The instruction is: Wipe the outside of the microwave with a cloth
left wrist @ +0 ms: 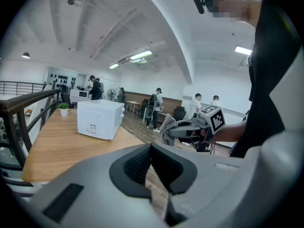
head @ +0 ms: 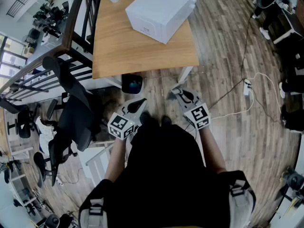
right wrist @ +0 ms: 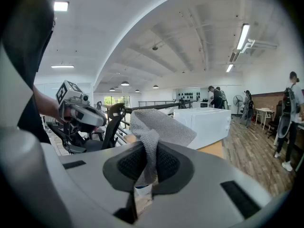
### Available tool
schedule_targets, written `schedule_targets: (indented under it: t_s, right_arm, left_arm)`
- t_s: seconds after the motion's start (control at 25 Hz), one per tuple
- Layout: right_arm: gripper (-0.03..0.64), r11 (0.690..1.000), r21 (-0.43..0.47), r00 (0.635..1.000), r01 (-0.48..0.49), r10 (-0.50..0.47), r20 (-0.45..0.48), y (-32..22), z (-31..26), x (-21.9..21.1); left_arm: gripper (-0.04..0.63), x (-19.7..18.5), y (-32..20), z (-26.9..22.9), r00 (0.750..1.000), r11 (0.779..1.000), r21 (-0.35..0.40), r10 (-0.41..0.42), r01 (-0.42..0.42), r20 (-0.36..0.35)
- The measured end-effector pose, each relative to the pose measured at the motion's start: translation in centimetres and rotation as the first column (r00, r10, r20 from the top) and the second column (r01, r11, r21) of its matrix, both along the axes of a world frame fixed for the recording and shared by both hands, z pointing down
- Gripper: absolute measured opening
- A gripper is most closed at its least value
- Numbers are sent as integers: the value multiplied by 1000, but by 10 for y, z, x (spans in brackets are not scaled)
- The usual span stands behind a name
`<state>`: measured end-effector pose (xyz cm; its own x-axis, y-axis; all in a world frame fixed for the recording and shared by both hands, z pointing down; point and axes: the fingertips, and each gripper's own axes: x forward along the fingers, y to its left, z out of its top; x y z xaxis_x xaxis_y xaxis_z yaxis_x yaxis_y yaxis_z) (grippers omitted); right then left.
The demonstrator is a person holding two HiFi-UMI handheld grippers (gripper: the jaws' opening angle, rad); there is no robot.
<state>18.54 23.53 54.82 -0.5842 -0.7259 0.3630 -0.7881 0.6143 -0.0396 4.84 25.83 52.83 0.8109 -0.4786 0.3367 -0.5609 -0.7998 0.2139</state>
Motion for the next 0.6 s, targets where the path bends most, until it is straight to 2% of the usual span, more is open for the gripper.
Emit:
schedule_targets:
  t_s: [0.32, 0.6]
  right_arm:
    - [26, 1000, 10, 1000, -20, 20, 14, 4, 2, 11]
    - [26, 1000, -2, 1000, -21, 21, 15, 2, 8, 10]
  left_arm:
    - [-5, 13, 0, -9, 1000, 999, 28, 19, -20, 14]
    - [-5, 4, 1, -10, 1000, 1000, 27, -10, 10, 19]
